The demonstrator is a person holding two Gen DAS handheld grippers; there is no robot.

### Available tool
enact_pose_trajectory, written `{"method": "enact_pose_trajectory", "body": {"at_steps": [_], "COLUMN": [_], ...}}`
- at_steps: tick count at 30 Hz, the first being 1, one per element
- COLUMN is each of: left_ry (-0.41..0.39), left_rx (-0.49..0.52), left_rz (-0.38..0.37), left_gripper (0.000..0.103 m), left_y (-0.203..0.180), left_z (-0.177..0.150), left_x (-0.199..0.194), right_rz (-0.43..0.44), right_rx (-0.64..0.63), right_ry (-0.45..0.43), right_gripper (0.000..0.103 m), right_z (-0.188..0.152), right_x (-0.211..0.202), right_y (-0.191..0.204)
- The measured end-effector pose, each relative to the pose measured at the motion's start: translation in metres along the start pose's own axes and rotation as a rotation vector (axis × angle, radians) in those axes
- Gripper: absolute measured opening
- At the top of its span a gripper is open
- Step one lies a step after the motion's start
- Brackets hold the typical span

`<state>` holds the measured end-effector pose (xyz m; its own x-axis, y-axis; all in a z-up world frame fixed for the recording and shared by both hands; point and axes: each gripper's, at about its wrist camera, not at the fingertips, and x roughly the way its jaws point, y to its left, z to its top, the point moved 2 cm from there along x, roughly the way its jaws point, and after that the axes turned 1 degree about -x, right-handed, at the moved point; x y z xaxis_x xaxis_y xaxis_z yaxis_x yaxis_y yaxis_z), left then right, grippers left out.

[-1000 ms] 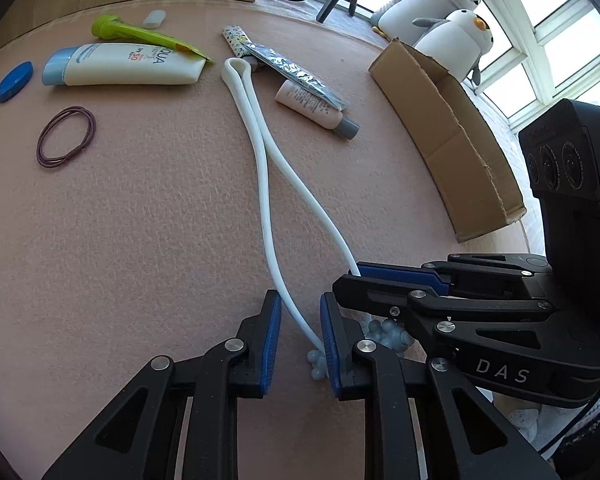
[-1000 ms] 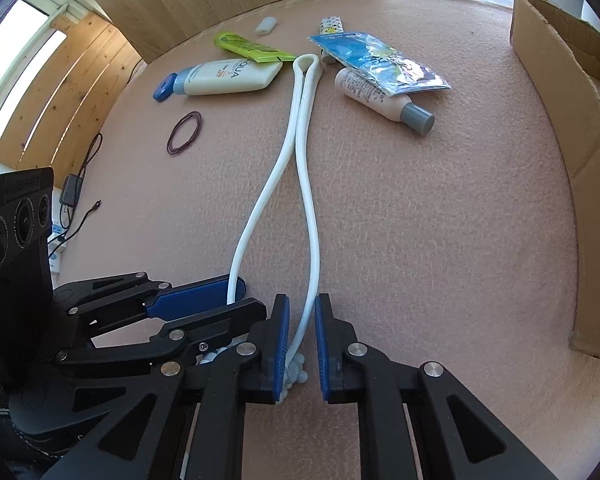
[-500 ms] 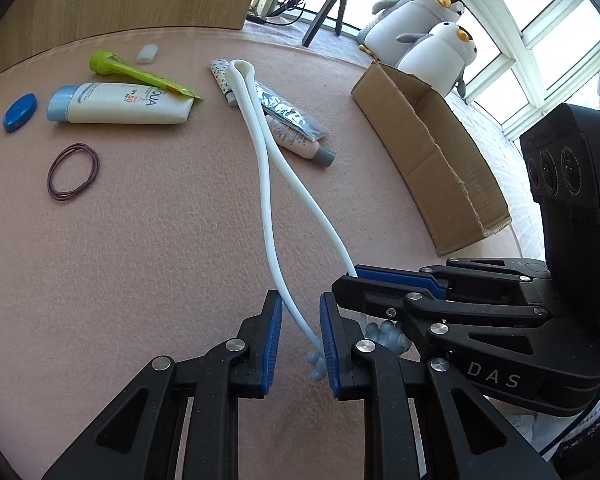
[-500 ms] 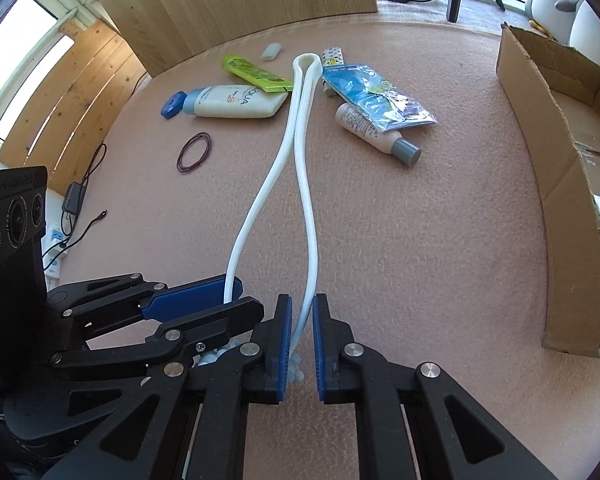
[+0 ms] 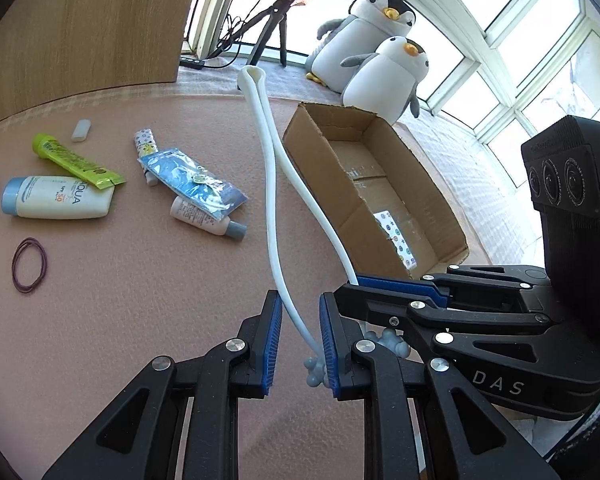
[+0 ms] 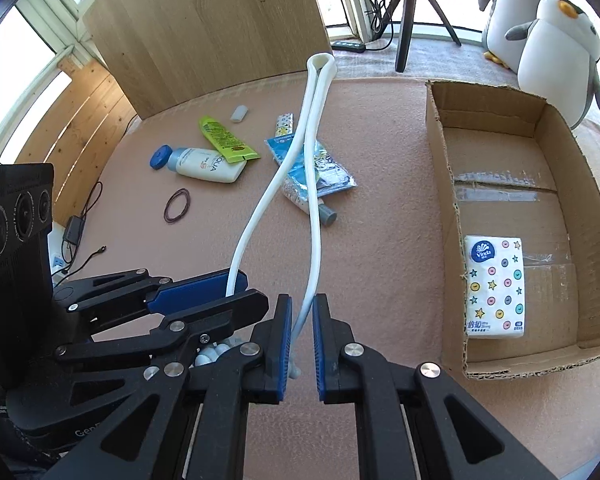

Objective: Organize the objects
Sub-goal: 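Lower the massager into the cardboard box and open both grippers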

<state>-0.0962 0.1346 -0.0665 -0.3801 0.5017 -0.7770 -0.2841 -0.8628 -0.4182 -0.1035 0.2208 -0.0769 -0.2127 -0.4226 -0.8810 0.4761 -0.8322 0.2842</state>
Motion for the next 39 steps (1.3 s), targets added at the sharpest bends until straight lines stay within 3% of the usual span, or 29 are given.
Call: {"method": "enact_pose_trajectory", "body": {"at_steps": [14,26,30,35,36,39], "left_ry": [-0.002,0.045,0.030,0.022,0.019,0.015], "left_rx": [0.076,0.143,0.141,0.110,0.102,0.083], "left_rz": [-0.076,-0.092,-0.056,-0.037,-0.034,-0.028], "left_gripper": [0.019,0.020,0.037,0.041,0.046,0.047], "left_y": [-0.093,-0.144,-0.143,-0.126,-0.122,-0.111], "left_z": [0.052,0.061,0.062,0.064,0.064,0.060], "left_x": [0.067,0.118,0.117,0.110,0.107,0.099], "right_rz": [-0.093,-0.150,-0.188,-0.175,-0.170,-0.147], "right_rx": [0.079,0.135,0.172,0.204,0.203,0.200], "right_ry": [-0.054,-0.041,-0.059,-0.077,-0.079,-0.084], "right_gripper": [0.009,0.007,0.008,0.027,0.027,0.030], "right_z": [0.015,0.010,0.006,0.004,0.004,0.004], "right_x": [-0.043,-0.049,-0.051,-0.052,-0.052,-0.053], "right_y": [-0.101,-0.164,-0.179,-0.185,-0.184,-0.178]}}
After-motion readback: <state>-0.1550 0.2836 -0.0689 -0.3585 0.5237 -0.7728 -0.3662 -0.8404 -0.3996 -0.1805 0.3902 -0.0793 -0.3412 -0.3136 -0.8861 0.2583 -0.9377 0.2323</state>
